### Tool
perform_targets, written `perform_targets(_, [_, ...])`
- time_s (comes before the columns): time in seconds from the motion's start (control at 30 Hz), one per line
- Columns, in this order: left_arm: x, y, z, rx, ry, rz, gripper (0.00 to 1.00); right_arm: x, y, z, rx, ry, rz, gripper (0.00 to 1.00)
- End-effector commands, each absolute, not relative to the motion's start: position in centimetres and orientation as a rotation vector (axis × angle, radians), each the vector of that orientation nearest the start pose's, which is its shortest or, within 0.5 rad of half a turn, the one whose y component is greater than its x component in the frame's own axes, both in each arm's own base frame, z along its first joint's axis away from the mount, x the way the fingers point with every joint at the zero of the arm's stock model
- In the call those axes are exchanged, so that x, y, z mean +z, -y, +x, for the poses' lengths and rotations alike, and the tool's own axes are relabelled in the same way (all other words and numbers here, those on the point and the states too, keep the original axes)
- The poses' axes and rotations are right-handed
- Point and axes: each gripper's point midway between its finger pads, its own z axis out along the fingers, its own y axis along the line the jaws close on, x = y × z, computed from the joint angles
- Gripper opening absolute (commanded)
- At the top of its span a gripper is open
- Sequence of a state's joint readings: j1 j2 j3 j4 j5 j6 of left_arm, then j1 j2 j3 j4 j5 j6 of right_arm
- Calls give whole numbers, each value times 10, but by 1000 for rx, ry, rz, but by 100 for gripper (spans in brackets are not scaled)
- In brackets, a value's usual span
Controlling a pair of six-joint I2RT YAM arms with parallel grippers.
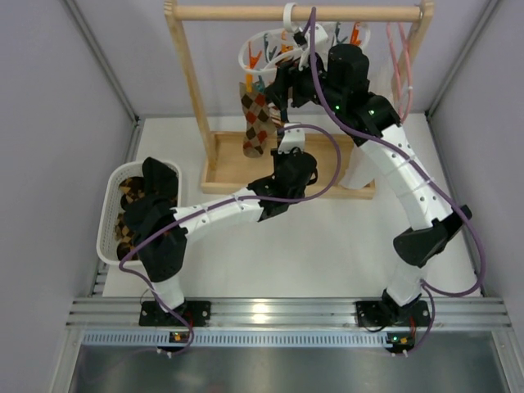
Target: Remove the socks clipped to the hanger
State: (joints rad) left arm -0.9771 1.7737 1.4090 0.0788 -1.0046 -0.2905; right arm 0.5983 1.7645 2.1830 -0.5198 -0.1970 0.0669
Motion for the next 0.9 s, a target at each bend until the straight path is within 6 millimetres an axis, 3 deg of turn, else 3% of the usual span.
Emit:
perform_targets(0.0, [277,317,381,-79,-1685,-130,0,483,-317,403,609,-1531,-595,65])
perform_targets(0.57, [288,312,375,-120,-1675,-143,0,474,-329,424,540,-1490,-561,61])
perform_targets(0.87, [289,310,374,-122,-1672,-142,0,482,-335,427,594,-1457,-495,50])
